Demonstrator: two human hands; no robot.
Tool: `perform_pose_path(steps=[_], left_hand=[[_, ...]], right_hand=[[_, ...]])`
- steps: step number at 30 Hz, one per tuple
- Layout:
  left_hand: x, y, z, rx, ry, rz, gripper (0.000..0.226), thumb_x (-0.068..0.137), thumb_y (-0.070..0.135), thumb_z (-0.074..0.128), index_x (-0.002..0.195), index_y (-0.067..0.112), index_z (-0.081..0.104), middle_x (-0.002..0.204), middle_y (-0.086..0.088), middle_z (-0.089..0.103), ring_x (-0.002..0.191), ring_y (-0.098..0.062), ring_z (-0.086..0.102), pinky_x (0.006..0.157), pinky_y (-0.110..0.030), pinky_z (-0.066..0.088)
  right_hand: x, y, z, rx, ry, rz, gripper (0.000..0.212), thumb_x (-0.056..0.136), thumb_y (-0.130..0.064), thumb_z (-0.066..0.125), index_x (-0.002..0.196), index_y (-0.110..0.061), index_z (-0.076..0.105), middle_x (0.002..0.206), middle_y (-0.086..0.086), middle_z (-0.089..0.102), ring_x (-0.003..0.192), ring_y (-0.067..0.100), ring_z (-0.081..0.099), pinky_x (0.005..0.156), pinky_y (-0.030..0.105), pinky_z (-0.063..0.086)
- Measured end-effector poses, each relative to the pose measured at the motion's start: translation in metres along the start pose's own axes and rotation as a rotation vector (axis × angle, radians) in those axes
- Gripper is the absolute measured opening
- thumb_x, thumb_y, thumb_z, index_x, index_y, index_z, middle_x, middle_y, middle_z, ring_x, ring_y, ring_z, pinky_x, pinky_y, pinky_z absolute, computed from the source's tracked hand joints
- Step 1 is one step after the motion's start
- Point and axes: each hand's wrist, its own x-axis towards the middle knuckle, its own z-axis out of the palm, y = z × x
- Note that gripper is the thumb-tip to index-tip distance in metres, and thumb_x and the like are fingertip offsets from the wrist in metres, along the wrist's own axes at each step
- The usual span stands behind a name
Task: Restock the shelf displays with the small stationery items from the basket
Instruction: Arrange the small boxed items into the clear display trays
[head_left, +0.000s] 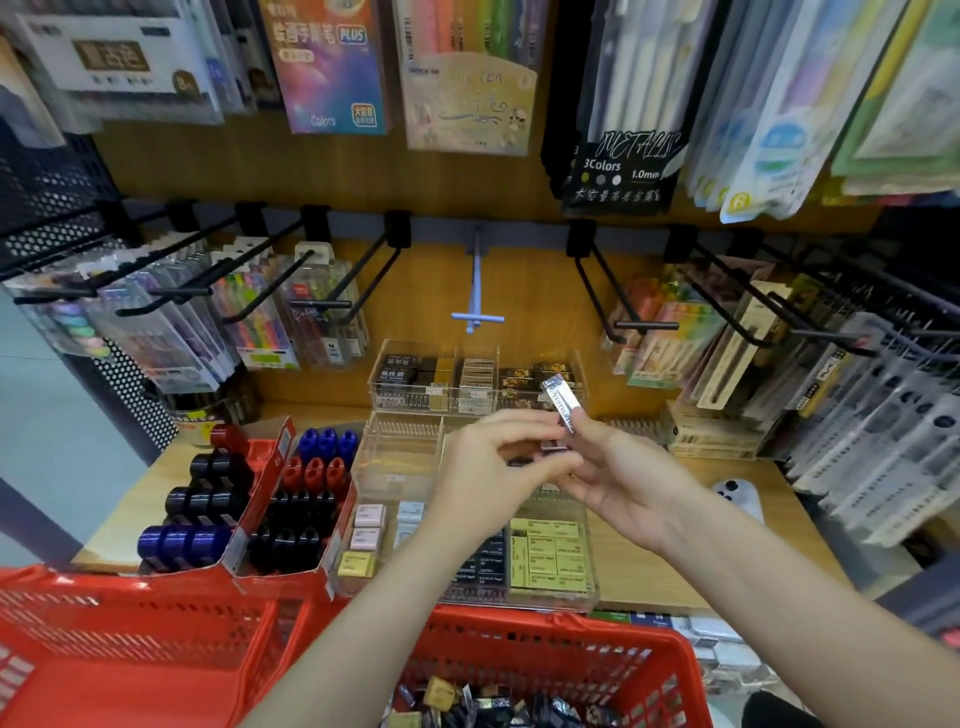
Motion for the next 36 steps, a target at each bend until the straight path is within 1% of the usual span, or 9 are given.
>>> perform_pose_path(steps=[4,8,12,19,27,29,31,33,36], left_hand=[[0.003,0.001,-0.005,-0.137,0.093,-0.181,0.039,0.078,0.01,0.08,0.11,0.03,0.069,0.106,0.005,0.068,0.084,-0.004,0.069,0.074,-0.019,0.056],[0.004,0.002,-0.008,-0.474,0.103,-0.516,0.044,0.081,0.022,0.079,0.122,0.021,0.064,0.109,-0.003,0.072,0.096,-0.014,0.072,0.089,-0.031,0.057],[0.005,0.003,-0.013,-0.401,0.016,-0.504,0.029,0.083,0.015,0.077,0.11,0.022,0.071,0.098,0.005,0.076,0.093,-0.009,0.072,0.089,-0.027,0.055],[0.008,0.002,-0.02,-0.426,0.102,-0.528,0.021,0.087,0.006,0.071,0.104,0.018,0.073,0.105,-0.006,0.073,0.094,-0.014,0.072,0.081,-0.024,0.058],[0.006,0.0,-0.021,-0.404,0.128,-0.582,0.021,0.085,0.019,0.075,0.105,0.019,0.074,0.097,-0.001,0.077,0.099,-0.017,0.071,0.092,-0.032,0.055],[0.007,-0.002,-0.02,-0.399,0.189,-0.62,0.018,0.083,0.018,0.076,0.101,0.02,0.074,0.097,-0.001,0.077,0.1,-0.019,0.07,0.092,-0.036,0.055],[0.008,-0.006,-0.02,-0.398,0.232,-0.647,0.017,0.083,0.018,0.077,0.099,0.021,0.074,0.097,-0.001,0.077,0.1,-0.02,0.07,0.091,-0.039,0.055],[0.009,-0.008,-0.02,-0.426,0.246,-0.663,0.016,0.083,0.016,0.076,0.099,0.018,0.074,0.095,-0.003,0.077,0.097,-0.022,0.072,0.089,-0.039,0.056],[0.013,-0.014,-0.022,-0.474,0.263,-0.687,0.016,0.084,0.015,0.075,0.1,0.014,0.075,0.092,-0.004,0.077,0.095,-0.022,0.072,0.086,-0.035,0.058]], right_hand=[[-0.005,0.0,-0.004,0.03,-0.03,0.026,0.025,0.091,-0.014,0.065,0.112,0.0,0.067,0.101,0.016,0.074,0.086,0.022,0.073,0.068,0.029,0.059],[-0.006,0.004,0.0,-0.054,-0.04,0.015,0.024,0.092,-0.015,0.064,0.11,0.001,0.069,0.099,0.015,0.075,0.084,0.02,0.074,0.068,0.026,0.058],[-0.007,0.003,0.001,-0.106,-0.076,-0.002,0.025,0.092,-0.014,0.065,0.111,0.001,0.069,0.103,0.015,0.074,0.095,0.022,0.073,0.072,0.027,0.059],[-0.004,0.004,-0.001,-0.133,-0.076,-0.069,0.021,0.092,-0.011,0.065,0.107,0.004,0.068,0.101,0.016,0.074,0.094,0.027,0.073,0.072,0.027,0.06],[-0.001,0.011,-0.002,-0.345,-0.104,-0.103,0.021,0.093,-0.012,0.065,0.107,0.003,0.069,0.102,0.015,0.074,0.094,0.023,0.073,0.079,0.029,0.06],[-0.002,0.014,0.002,-0.532,-0.081,-0.227,0.036,0.089,-0.015,0.071,0.123,-0.008,0.063,0.107,0.007,0.072,0.09,0.017,0.074,0.079,0.031,0.06],[0.0,0.016,0.002,-0.99,-0.022,-0.508,0.064,0.077,-0.024,0.083,0.134,-0.03,0.053,0.113,-0.009,0.065,0.086,0.006,0.072,0.076,0.027,0.06],[0.002,0.02,0.004,-1.267,-0.004,-0.77,0.067,0.07,-0.025,0.087,0.131,-0.028,0.058,0.113,-0.013,0.059,0.085,0.0,0.067,0.073,0.015,0.057],[0.011,0.023,0.007,-1.361,-0.001,-0.924,0.057,0.073,-0.02,0.085,0.126,-0.017,0.064,0.11,-0.009,0.057,0.087,0.004,0.063,0.074,0.011,0.055]])
